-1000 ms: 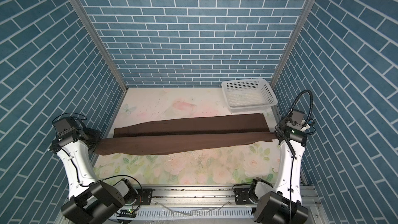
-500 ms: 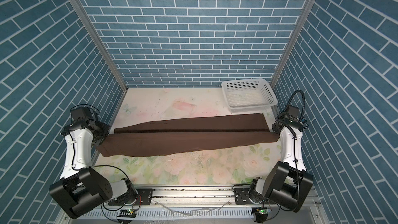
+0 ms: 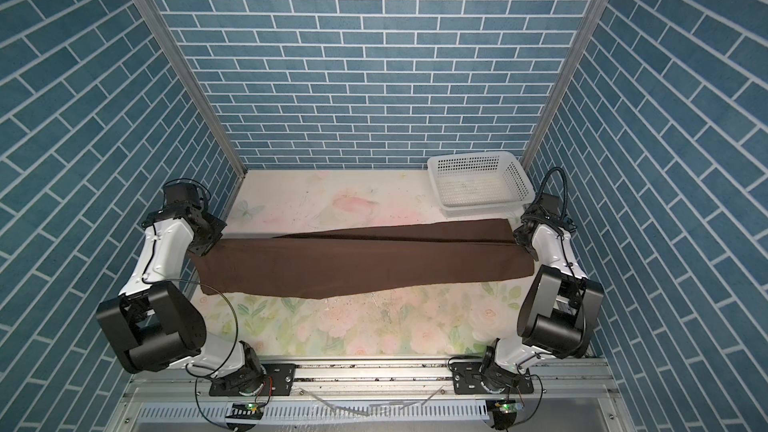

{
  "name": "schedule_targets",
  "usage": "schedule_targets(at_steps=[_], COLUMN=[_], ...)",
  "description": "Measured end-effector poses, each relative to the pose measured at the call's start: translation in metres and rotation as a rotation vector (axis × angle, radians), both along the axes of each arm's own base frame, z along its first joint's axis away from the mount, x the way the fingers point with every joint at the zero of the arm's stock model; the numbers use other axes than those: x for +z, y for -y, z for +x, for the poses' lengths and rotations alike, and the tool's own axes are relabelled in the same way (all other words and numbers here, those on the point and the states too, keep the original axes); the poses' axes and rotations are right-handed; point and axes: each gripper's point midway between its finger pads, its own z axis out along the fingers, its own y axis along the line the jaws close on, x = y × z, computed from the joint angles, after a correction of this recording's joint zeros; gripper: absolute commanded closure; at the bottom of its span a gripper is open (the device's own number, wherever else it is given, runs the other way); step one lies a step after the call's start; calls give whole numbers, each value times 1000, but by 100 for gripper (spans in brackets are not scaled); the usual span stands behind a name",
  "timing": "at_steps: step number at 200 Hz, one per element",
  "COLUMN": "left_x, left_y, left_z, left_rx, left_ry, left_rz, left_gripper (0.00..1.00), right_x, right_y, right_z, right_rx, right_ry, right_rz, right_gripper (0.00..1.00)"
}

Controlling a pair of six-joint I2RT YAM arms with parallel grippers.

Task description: Fold and stack the trousers

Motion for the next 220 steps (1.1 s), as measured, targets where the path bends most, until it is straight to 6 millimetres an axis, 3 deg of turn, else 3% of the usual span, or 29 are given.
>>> schedule_targets(at_steps=[50, 79, 96, 118, 135, 161, 172, 192, 220], left_x=[-4, -8, -16, -25, -25, -21, -18, -11, 6], left_y=[2, 2, 2, -12, -28, -40, -40, -40, -23], left_z=[36, 54, 58, 60, 63, 65, 66, 69, 69], left_rx=[-48, -65, -66, -38, 0, 29, 32, 29, -1], left_ry=[-23, -27, -45, -81, -84, -77, -72, -57, -19], left_rz=[81, 111, 116, 163, 202, 233, 240, 251, 266], left_gripper=[100, 100, 89, 56, 55, 52, 53, 61, 65], right_x=[-11, -23, -33, -42, -43, -39, -39, -35, -23], right_y=[-4, -6, -6, 6, 19, 28, 28, 27, 12], right_z=[40, 52, 54, 57, 61, 67, 68, 68, 58], right_rx=[40, 50, 49, 23, -5, -20, -18, -3, 39], right_ry=[32, 22, 8, -3, 6, 31, 34, 41, 96], right_rz=[-3, 0, 5, -29, -48, -62, -64, -70, -49], right_gripper=[100, 100, 77, 55, 50, 50, 59, 83, 87])
